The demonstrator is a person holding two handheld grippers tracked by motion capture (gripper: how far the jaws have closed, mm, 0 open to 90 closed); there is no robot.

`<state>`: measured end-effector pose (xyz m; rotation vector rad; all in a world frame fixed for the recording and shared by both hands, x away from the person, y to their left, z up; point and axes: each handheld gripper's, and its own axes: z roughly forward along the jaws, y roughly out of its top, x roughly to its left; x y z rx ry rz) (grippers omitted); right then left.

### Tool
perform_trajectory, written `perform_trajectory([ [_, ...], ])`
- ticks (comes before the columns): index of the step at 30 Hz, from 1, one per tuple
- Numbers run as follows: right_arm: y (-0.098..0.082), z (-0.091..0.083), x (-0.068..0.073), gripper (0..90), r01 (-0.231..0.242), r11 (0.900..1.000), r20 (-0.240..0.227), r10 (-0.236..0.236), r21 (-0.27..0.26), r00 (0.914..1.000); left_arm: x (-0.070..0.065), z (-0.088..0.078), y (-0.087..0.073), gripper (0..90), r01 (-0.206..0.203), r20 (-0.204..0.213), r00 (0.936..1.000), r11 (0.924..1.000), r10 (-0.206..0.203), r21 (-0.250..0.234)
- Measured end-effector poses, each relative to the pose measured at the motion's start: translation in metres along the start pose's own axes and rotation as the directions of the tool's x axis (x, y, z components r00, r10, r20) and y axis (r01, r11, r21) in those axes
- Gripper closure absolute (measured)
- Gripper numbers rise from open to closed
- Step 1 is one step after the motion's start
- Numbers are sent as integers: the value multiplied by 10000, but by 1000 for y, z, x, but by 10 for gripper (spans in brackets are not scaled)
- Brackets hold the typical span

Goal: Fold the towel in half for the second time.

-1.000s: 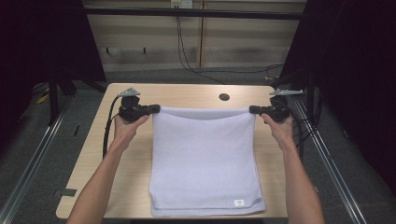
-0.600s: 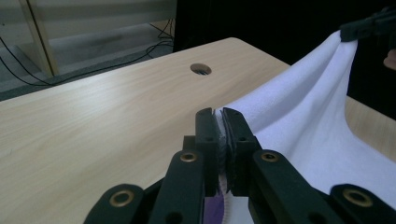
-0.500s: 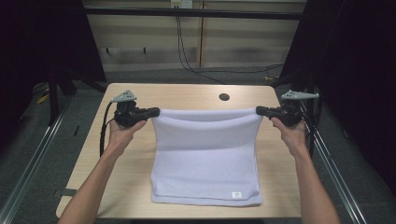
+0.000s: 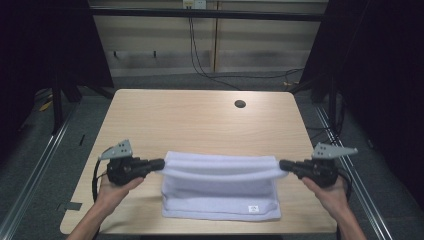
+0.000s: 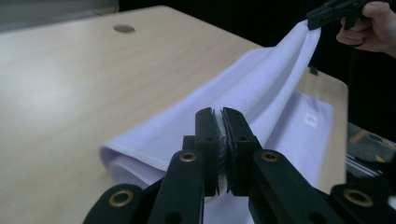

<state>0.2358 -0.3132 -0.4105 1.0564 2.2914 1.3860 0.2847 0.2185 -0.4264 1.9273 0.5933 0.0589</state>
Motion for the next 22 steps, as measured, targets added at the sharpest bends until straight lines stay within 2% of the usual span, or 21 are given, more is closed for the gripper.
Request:
perform_trajectory([
  [2, -16, -2, 12, 869, 19, 9996, -113, -15, 285, 9999, -8, 3, -14, 854, 25, 128, 9999, 9979, -33, 652],
  [3, -26, -2, 18, 855, -45, 9989, -226, 55, 462, 9997, -11, 5, -23, 851, 135, 333, 9993, 9951, -168, 984],
  [4, -36, -1, 23, 831, -113, 9976, -389, 140, 688, 9991, -14, 8, -32, 848, 161, 415, 9989, 9891, -224, 1462],
  [5, -47, 2, 28, 800, -212, 9940, -545, 272, 1076, 9981, -17, 11, -45, 841, 172, 629, 9976, 9801, -302, 1977],
  [6, -62, 6, 34, 779, -200, 9852, -762, 334, 1703, 9965, -18, 12, -50, 829, 193, 796, 9961, 9768, -371, 2133],
  [7, -70, 8, 36, 745, -242, 9809, -964, 435, 1929, 9944, -19, 11, -54, 814, 254, 849, 9953, 9738, -456, 2261],
  [8, -75, 8, 38, 710, -311, 9772, -1069, 545, 2101, 9928, -21, 9, -58, 787, 382, 771, 9954, 9754, -562, 2173],
  [9, -81, 6, 40, 678, -426, 9768, -947, 637, 2101, 9935, -22, 4, -58, 752, 484, 902, 9937, 9807, -665, 1894],
  [10, -82, 2, 40, 658, -656, 9809, -1000, 850, 1831, 9914, -23, -1, -56, 726, 494, 1055, 9922, 9864, -664, 1568],
  [11, -81, -5, 39, 632, -816, 9864, -893, 949, 1424, 9915, -22, -8, -54, 700, 530, 974, 9932, 9921, -642, 1133],
  [12, -78, -11, 37, 607, -971, 9914, -543, 1020, 873, 9933, -20, -13, -52, 666, 712, 776, 9940, 9951, -765, 689],
  [13, -75, -16, 34, 580, -1079, 9938, -212, 1085, 261, 9939, -15, -16, -51, 600, 943, 406, 9946, 9950, -957, 340],
  [14, -73, -19, 29, 575, -1212, 9924, 53, 1214, -230, 9926, -9, -19, -51, 577, 1130, 12, 9936, 9935, -1130, 102],
  [16, -72, -19, 18, 538, -1447, 9866, 552, 1491, -757, 9873, 5, -20, -53, 549, 1507, -630, 9865, 9885, -1512, -127],
  [18, -74, -14, 8, 526, -1582, 9842, 1129, 1667, -800, 9795, 16, -19, -57, 504, 1753, -1040, 9791, 9845, -1750, -67],
  [19, -75, -12, 5, 495, -1693, 9825, 1297, 1783, -775, 9754, 19, -20, -59, 490, 1796, -1287, 9754, 9837, -1789, -63],
  [20, -77, -11, 4, 477, -1771, 9814, 1287, 1856, -748, 9742, 23, -21, -59, 472, 1968, -1506, 9691, 9804, -1956, -65],
  [21, -79, -10, 5, 468, -1746, 9821, 1589, 1839, -709, 9700, 23, -21, -60, 432, 2027, -1527, 9673, 9791, -2025, -143],
  [22, -79, -9, 6, 468, -1668, 9840, 1736, 1753, -628, 9691, 22, -23, -60, 428, 1931, -1958, 9613, 9809, -1937, -226],
])
